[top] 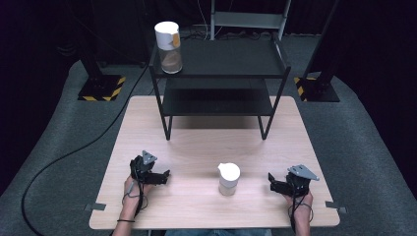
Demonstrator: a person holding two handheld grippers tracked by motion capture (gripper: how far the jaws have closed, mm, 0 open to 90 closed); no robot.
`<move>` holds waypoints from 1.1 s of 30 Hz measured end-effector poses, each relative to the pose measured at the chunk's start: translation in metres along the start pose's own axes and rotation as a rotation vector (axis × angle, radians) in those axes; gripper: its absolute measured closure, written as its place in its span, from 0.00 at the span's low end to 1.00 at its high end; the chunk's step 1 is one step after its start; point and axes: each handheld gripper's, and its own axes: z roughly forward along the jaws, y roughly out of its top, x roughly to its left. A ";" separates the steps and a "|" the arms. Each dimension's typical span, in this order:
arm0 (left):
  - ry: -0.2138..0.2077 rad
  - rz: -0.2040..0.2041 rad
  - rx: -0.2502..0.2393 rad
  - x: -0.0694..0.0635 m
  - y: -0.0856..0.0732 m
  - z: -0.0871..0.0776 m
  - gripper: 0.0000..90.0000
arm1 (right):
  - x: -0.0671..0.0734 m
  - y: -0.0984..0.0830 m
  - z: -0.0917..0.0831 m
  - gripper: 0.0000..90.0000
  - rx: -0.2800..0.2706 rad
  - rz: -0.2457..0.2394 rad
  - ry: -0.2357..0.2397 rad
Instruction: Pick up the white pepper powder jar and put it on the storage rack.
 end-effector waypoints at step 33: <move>-0.038 -0.015 0.011 0.008 0.002 0.002 0.00 | 0.124 0.006 0.012 0.00 -0.065 -0.157 0.277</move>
